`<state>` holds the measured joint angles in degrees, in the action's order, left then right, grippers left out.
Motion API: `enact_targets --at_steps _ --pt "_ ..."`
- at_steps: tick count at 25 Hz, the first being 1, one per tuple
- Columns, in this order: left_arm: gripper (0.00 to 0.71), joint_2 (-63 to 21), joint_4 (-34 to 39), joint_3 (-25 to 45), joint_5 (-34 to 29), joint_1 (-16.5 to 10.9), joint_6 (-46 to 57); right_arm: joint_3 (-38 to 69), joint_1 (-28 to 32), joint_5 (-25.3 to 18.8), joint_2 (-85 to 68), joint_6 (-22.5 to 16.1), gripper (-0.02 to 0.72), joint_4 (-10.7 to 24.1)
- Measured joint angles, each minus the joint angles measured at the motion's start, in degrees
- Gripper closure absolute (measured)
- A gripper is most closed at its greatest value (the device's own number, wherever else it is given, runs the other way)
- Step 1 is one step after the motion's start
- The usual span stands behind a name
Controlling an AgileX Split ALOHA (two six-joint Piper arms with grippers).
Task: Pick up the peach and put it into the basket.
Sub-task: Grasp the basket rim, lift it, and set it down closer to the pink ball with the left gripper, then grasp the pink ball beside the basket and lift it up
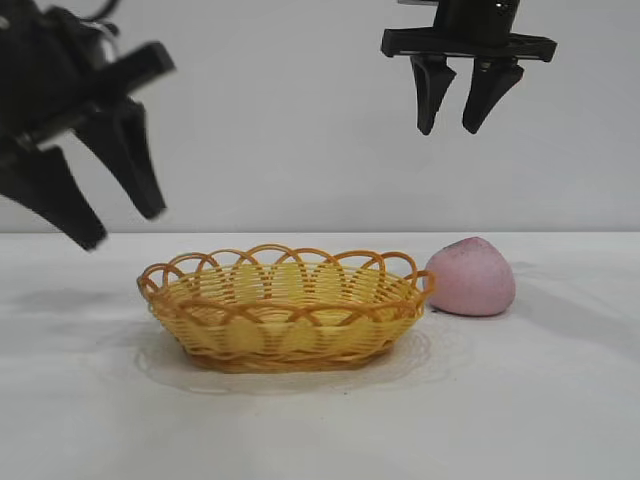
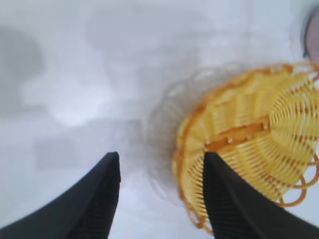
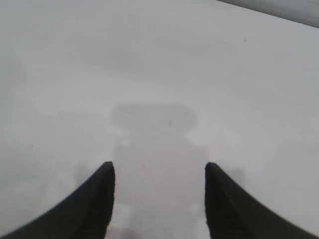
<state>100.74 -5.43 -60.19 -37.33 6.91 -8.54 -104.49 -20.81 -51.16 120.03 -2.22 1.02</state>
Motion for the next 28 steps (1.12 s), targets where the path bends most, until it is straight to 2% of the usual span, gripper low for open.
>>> enact_targets --at_steps 2,5,8,13,17,19,22,25,28 --pt "0.381 0.0 12.6 0.0 0.0 -0.9 10.9 0.0 0.0 0.0 0.2 0.0 0.357 0.0" --pt "0.381 0.0 18.4 0.0 0.0 -3.1 16.4 0.0 0.0 0.0 0.6 0.0 0.357 0.0" --pt "0.381 -0.4 15.6 0.0 0.3 -5.6 14.8 0.0 0.0 -0.1 1.0 0.0 0.357 0.0" --pt "0.381 -3.3 1.6 0.0 0.8 -11.7 3.5 0.0 0.0 -0.2 1.0 0.0 0.357 -0.2" --pt "0.381 -7.8 0.0 0.0 0.8 -13.5 2.0 0.0 0.0 -0.2 1.0 0.0 0.357 -0.7" --pt "0.381 -11.2 0.0 0.0 0.6 -13.0 2.0 0.0 0.0 -0.2 1.0 0.0 0.357 -1.3" --pt "0.381 -18.1 0.0 0.0 -0.5 -10.1 2.0 0.0 0.0 -0.2 1.0 0.0 0.357 -1.7" --pt "0.381 -26.1 2.3 1.3 -1.4 -5.8 4.8 0.0 0.0 -0.3 1.0 0.4 0.357 -2.2" --pt "0.381 -33.4 10.4 5.7 -4.8 -0.7 12.9 0.0 0.0 -0.3 1.0 1.2 0.357 -3.2"
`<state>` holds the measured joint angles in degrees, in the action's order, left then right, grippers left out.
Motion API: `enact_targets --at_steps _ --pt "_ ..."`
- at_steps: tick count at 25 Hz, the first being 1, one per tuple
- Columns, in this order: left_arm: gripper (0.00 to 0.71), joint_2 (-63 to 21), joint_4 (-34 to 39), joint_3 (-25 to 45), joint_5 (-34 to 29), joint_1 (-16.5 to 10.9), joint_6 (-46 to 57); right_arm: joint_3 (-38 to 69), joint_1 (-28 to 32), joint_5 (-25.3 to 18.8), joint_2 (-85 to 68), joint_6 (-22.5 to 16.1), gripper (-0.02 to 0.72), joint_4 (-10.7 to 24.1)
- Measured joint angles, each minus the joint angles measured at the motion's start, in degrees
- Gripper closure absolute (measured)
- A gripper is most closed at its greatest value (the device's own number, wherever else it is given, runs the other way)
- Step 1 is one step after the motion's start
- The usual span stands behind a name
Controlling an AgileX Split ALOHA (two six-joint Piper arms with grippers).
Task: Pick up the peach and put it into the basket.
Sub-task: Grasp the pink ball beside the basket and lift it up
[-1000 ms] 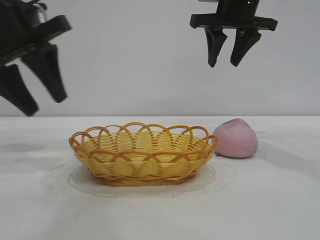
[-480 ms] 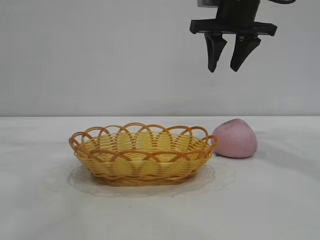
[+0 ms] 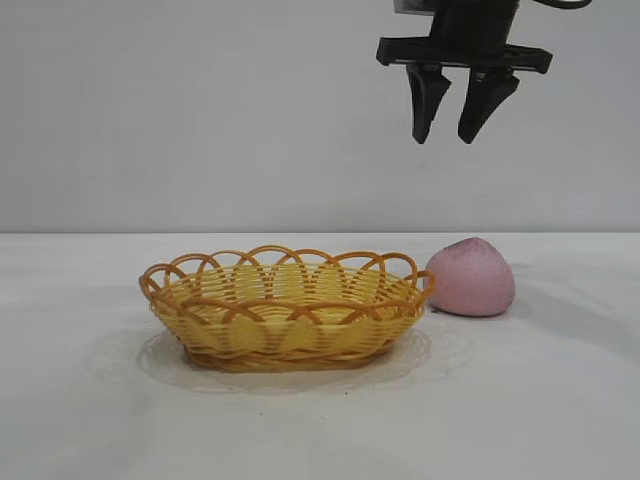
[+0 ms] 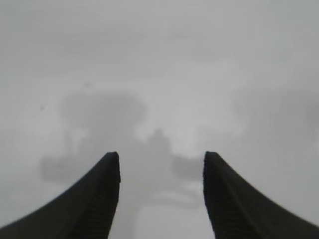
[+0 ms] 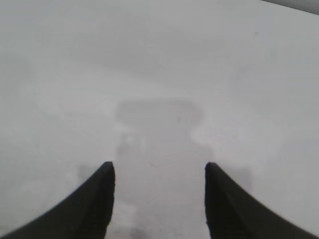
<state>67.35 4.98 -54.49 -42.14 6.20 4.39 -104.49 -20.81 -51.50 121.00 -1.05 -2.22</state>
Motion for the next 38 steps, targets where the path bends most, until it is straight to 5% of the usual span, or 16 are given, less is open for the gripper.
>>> enact_targets --at_steps 6,14,20,26,38 --pt "0.381 -15.3 4.9 13.0 -6.0 5.2 10.1 0.0 0.0 0.3 0.0 1.7 0.357 -2.1" --pt "0.381 -43.4 3.6 23.9 -12.2 5.7 10.4 0.0 0.0 0.3 0.0 2.0 0.357 -2.3" --pt "0.381 -56.4 3.1 25.3 -16.4 5.7 8.4 0.0 0.0 0.3 0.0 2.7 0.357 -2.3" --pt "0.381 -62.9 2.6 26.3 -21.9 5.7 5.8 0.0 0.0 0.1 0.0 2.9 0.357 -2.3" --pt "0.381 -68.3 0.4 26.3 -22.1 5.7 0.9 0.0 0.0 -0.6 0.2 3.7 0.357 -2.2"
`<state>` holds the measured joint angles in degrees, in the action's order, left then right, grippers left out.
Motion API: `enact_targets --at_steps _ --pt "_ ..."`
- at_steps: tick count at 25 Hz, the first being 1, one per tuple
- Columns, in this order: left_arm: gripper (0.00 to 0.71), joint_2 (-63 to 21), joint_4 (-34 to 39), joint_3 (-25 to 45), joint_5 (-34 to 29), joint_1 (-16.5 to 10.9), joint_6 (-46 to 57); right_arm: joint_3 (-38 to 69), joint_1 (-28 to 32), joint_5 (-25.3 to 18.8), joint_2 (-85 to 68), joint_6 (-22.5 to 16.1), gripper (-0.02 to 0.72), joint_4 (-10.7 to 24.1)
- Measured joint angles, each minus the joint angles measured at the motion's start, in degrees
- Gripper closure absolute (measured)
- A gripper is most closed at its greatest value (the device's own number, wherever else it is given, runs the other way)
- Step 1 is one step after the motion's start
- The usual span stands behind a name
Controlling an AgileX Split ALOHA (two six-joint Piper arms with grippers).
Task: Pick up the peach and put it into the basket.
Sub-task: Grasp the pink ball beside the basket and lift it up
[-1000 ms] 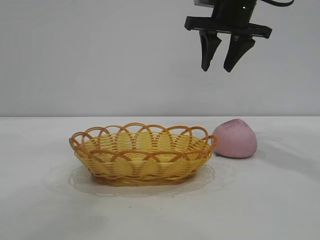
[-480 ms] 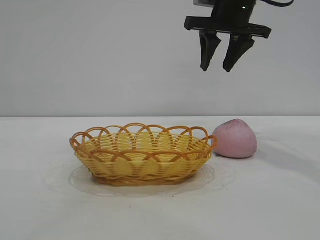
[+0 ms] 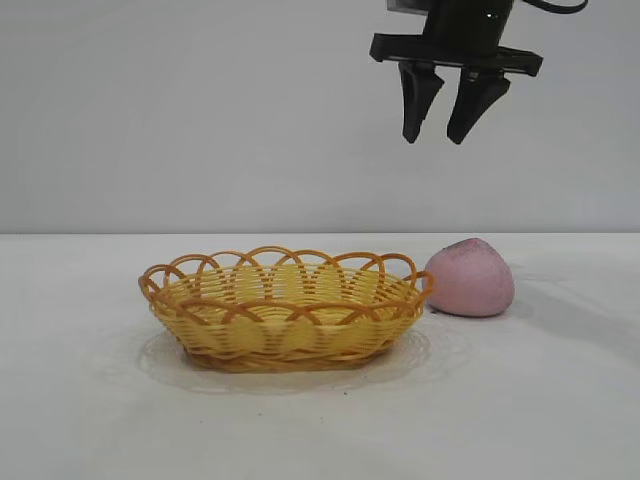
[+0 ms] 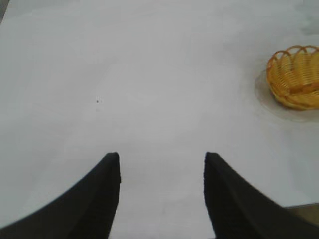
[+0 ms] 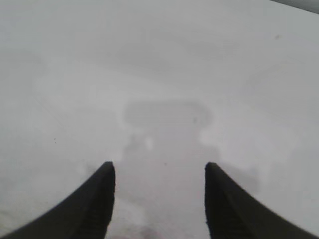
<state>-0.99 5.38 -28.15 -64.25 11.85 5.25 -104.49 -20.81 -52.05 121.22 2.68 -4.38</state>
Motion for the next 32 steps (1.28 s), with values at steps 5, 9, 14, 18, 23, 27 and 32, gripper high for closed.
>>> enact_targets --at_steps 5,9,14,18,23,27,32 --pt "0.381 0.0 0.0 0.0 0.0 0.0 0.0 0.0 0.0 -6.3 0.2 0.9 0.357 0.0" --pt "0.381 0.0 0.0 0.0 0.0 -3.1 0.0 0.0 0.0 -12.6 0.8 2.0 0.357 -0.3" --pt "0.381 -0.1 0.0 0.0 0.0 -10.9 -0.2 0.0 -0.6 -17.9 2.3 4.2 0.404 -0.9" --pt "0.381 -0.1 0.0 0.0 0.0 -14.7 -0.2 0.0 -2.1 -18.1 3.4 5.6 0.494 -1.7" --pt "0.381 -0.1 0.0 0.0 0.0 -14.8 -0.2 0.6 -3.4 -18.1 4.7 6.3 0.494 -2.1" --pt "0.381 -0.1 0.0 0.0 0.0 -14.8 -0.2 4.5 -3.7 -17.9 4.7 6.6 0.494 -1.9" --pt "0.381 -0.1 0.0 0.0 0.0 -14.8 -0.2 10.9 -3.9 -17.4 4.7 6.6 0.494 -0.3"
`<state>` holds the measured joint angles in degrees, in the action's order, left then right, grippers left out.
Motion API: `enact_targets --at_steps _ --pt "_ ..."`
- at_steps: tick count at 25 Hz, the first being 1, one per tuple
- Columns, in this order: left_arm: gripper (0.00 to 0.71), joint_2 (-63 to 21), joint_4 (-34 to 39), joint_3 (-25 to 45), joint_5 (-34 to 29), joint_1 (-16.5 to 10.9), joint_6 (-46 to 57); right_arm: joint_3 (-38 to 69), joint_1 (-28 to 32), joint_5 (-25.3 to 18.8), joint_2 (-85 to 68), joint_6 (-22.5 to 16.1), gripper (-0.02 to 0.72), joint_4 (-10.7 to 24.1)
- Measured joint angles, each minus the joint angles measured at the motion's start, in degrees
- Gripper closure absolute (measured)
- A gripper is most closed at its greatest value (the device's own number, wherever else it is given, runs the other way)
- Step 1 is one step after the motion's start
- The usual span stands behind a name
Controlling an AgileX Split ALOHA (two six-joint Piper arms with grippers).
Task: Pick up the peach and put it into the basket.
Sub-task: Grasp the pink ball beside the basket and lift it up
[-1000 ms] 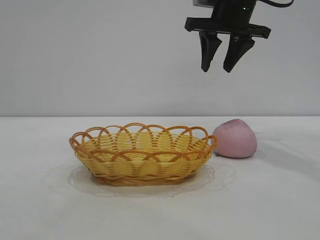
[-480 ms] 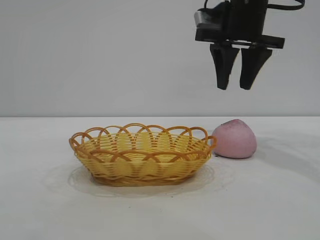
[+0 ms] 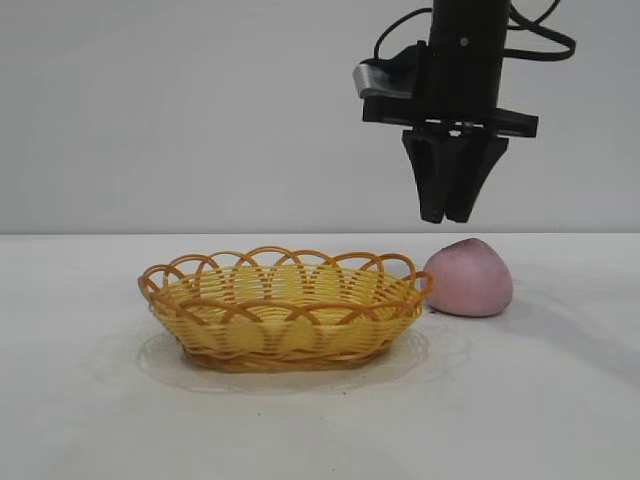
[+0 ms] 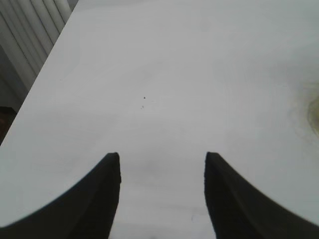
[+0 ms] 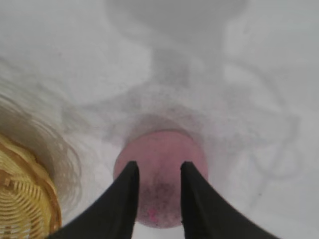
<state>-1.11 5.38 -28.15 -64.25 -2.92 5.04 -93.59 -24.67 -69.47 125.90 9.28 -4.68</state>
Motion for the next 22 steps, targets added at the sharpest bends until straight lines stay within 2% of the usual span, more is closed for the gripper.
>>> enact_targets --at_steps 1,2,3,4,5,6,9,15,19,22 --pt "0.381 0.0 0.0 0.0 0.0 0.0 0.0 1.0 0.0 0.1 0.0 0.0 0.494 0.4" --pt "0.381 0.0 0.0 0.0 0.0 0.0 0.0 1.7 0.0 0.4 -0.1 -0.2 0.58 1.2" --pt "0.381 0.0 0.0 0.0 0.0 0.0 0.0 2.2 0.0 0.8 -0.4 -0.4 0.627 1.7" --pt "0.381 0.0 0.0 0.0 0.0 0.0 0.0 2.5 0.0 1.4 -0.9 -0.6 0.656 2.2" --pt "0.381 0.0 0.0 0.0 0.0 0.0 0.0 2.8 -0.1 2.1 -1.7 -0.7 0.649 2.6" --pt "0.381 0.0 0.0 0.0 0.0 0.0 0.0 2.8 -0.2 2.9 -2.6 -0.8 0.703 2.8" --pt "0.381 0.0 0.0 0.0 0.0 0.0 -0.1 3.1 -1.3 4.6 -6.7 -0.8 0.703 2.9" --pt "0.381 0.0 0.0 0.0 0.0 0.0 -0.1 3.2 -4.5 5.3 -15.5 1.9 0.703 -1.5" --pt "0.381 0.0 0.0 0.0 0.0 0.0 -0.1 3.2 -9.5 5.4 -16.9 2.2 0.703 -3.9" --pt "0.381 0.0 0.0 0.0 0.0 0.0 -0.1 3.3 -13.6 7.1 -16.3 1.8 0.703 -4.8"
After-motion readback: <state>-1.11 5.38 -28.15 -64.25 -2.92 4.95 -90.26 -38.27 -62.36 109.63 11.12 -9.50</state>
